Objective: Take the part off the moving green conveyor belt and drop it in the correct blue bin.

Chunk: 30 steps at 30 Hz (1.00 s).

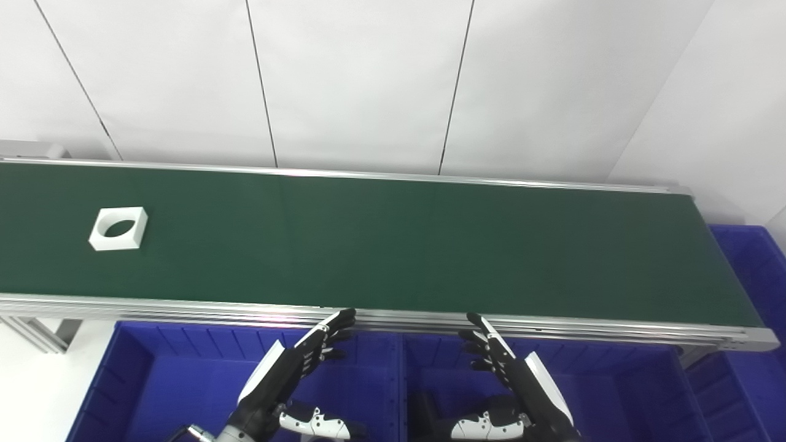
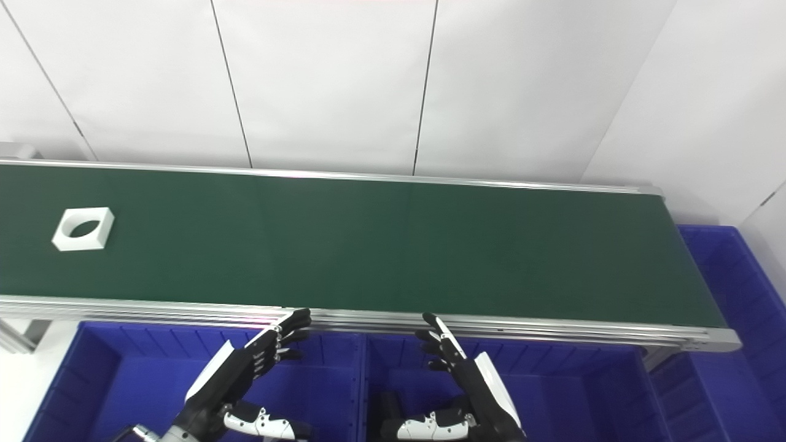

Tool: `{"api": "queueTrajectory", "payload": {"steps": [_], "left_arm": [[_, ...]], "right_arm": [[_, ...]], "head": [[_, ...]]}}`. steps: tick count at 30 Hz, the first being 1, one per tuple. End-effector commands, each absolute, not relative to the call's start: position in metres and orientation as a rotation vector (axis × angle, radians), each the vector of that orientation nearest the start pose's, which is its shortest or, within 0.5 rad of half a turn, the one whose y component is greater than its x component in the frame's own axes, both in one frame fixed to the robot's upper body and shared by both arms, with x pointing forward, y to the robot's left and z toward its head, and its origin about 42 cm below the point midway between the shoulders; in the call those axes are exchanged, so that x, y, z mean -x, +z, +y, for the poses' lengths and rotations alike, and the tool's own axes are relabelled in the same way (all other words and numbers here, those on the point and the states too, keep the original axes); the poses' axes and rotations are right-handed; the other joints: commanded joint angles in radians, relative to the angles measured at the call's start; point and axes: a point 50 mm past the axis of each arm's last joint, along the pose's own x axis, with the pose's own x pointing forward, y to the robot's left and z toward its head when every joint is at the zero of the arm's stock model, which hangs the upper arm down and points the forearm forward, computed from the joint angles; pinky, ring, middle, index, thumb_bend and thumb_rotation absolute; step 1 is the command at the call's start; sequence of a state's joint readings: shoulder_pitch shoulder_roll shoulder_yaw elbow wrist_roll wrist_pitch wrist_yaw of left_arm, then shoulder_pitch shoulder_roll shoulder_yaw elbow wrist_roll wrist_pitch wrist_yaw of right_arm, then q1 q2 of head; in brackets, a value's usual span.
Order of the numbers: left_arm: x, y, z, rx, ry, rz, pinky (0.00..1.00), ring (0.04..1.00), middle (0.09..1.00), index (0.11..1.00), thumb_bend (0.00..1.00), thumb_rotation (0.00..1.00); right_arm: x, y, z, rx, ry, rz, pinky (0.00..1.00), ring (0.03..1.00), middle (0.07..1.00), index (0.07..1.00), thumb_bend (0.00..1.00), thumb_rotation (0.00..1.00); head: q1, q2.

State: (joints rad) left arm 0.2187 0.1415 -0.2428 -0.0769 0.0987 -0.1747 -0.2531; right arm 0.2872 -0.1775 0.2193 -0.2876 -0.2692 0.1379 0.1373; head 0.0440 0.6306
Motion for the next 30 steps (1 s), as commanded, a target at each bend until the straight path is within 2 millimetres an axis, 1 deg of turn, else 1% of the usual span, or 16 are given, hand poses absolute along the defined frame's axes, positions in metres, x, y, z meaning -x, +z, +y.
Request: {"api": "queueTrajectory", "payload": {"steps": [1,3,4,7,8,9,12,14,17,18,19,21,25,26,27,30], "left_arm": [[-0.203,0.075,0.179,-0.190,-0.480,-0.077,0.78,0.889,0.933,0.925,0.79,0.05],[-0.203,0.072,0.176,-0.197,-0.482,-0.082,0.78,0.885,0.930,0.922,0.79,0.06],[-0.203,0.071,0.173,-0.197,-0.483,-0.083,0.78,0.882,0.929,0.923,0.80,0.07],[-0.203,0.066,0.168,-0.206,-0.483,-0.086,0.78,0.884,0.928,0.924,0.80,0.08],[-0.203,0.065,0.166,-0.211,-0.481,-0.090,0.78,0.881,0.924,0.921,0.80,0.09],[-0.203,0.064,0.165,-0.214,-0.479,-0.093,0.78,0.880,0.922,0.917,0.80,0.09],[-0.203,0.061,0.161,-0.225,-0.475,-0.101,0.77,0.875,0.919,0.911,0.81,0.11],[-0.203,0.059,0.160,-0.230,-0.475,-0.104,0.76,0.872,0.922,0.914,0.81,0.12],[-0.203,0.058,0.158,-0.226,-0.475,-0.097,0.77,0.877,0.924,0.914,0.81,0.10],[-0.203,0.057,0.158,-0.225,-0.474,-0.093,0.77,0.877,0.924,0.914,0.82,0.09],[-0.203,0.057,0.158,-0.224,-0.473,-0.090,0.77,0.877,0.923,0.911,0.82,0.09],[-0.204,0.055,0.158,-0.222,-0.471,-0.091,0.76,0.875,0.920,0.908,0.82,0.08],[-0.206,0.051,0.158,-0.222,-0.471,-0.094,0.75,0.868,0.912,0.902,0.83,0.07],[-0.206,0.051,0.158,-0.225,-0.471,-0.093,0.74,0.867,0.911,0.901,0.83,0.07],[-0.207,0.050,0.158,-0.222,-0.470,-0.093,0.74,0.863,0.907,0.898,0.84,0.07],[-0.208,0.046,0.159,-0.218,-0.471,-0.099,0.74,0.858,0.902,0.891,0.84,0.07]], "right_arm": [[-0.185,0.102,-0.214,0.387,0.303,0.063,0.80,0.871,0.896,0.983,0.86,0.12],[-0.184,0.101,-0.218,0.384,0.305,0.065,0.81,0.878,0.900,0.989,0.85,0.10],[-0.184,0.101,-0.220,0.382,0.308,0.064,0.82,0.882,0.904,0.992,0.85,0.10],[-0.183,0.099,-0.224,0.384,0.308,0.058,0.83,0.889,0.910,0.999,0.84,0.09],[-0.183,0.098,-0.226,0.382,0.307,0.057,0.84,0.887,0.907,0.996,0.84,0.08],[-0.184,0.097,-0.226,0.380,0.306,0.057,0.84,0.888,0.907,0.994,0.84,0.07],[-0.184,0.094,-0.228,0.382,0.308,0.050,0.85,0.889,0.902,0.992,0.84,0.04],[-0.184,0.093,-0.229,0.383,0.311,0.051,0.85,0.889,0.902,0.993,0.83,0.04],[-0.184,0.092,-0.229,0.381,0.312,0.052,0.85,0.896,0.906,0.991,0.83,0.04],[-0.184,0.091,-0.229,0.381,0.313,0.052,0.85,0.897,0.906,0.991,0.84,0.04],[-0.184,0.090,-0.230,0.381,0.314,0.052,0.85,0.897,0.907,0.991,0.84,0.04],[-0.185,0.088,-0.230,0.382,0.312,0.055,0.85,0.894,0.904,0.989,0.84,0.04],[-0.186,0.085,-0.230,0.391,0.312,0.051,0.83,0.884,0.897,0.987,0.85,0.04],[-0.187,0.084,-0.230,0.396,0.313,0.048,0.82,0.881,0.897,0.987,0.85,0.03],[-0.187,0.083,-0.230,0.401,0.315,0.047,0.81,0.876,0.895,0.986,0.85,0.04],[-0.189,0.082,-0.230,0.404,0.310,0.048,0.79,0.866,0.891,0.980,0.85,0.05]], "head": [[0.052,-0.018],[0.099,-0.032],[0.137,-0.046],[0.165,-0.063],[0.178,-0.075],[0.178,-0.075],[0.178,-0.092],[0.172,-0.102],[0.170,-0.106],[0.165,-0.129],[0.165,-0.129],[0.163,-0.155],[0.160,-0.177],[0.160,-0.177],[0.159,-0.188],[0.158,-0.200]]}}
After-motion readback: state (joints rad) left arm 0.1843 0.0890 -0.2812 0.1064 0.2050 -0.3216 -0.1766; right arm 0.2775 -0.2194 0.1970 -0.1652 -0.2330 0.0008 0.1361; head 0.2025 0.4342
